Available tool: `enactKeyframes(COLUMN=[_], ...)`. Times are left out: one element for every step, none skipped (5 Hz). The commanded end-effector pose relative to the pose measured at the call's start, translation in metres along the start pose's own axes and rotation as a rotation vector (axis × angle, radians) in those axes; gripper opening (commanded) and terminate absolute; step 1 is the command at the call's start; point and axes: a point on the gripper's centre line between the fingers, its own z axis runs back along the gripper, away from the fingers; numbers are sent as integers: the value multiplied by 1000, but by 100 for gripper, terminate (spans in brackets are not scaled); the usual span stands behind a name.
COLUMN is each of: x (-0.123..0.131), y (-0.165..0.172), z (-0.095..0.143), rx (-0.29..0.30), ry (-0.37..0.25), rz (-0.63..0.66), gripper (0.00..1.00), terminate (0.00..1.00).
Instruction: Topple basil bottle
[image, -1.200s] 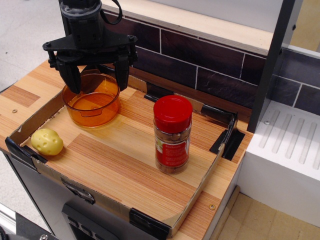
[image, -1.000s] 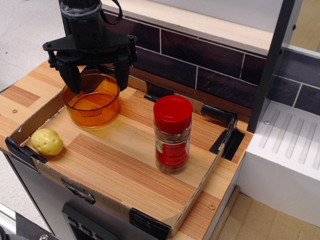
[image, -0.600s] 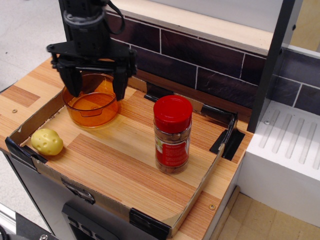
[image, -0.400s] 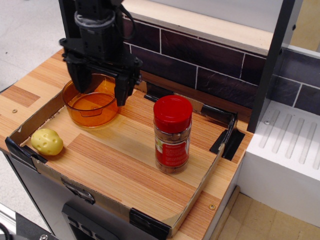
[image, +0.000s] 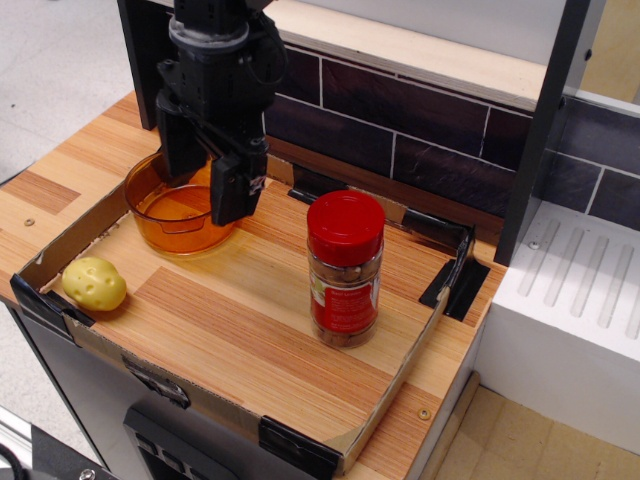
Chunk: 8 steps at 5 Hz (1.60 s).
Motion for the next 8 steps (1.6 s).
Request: enactKeyframes(x=[3, 5, 7, 16, 24, 32, 38, 41], y=[-16, -29, -42, -50, -58, -63, -67, -70], z=[20, 26, 32, 33, 30, 25, 21, 21], rx=[-6, 8, 14, 38, 31, 38, 26, 23], ry=[-104, -155, -176, -192, -174, -163, -156, -155], rz=[-478, -690, -738, -746, -744, -734, -717, -713], gripper=[100, 100, 100, 100, 100, 100, 100, 100], terminate=[0, 0, 0, 0, 0, 0, 0, 0])
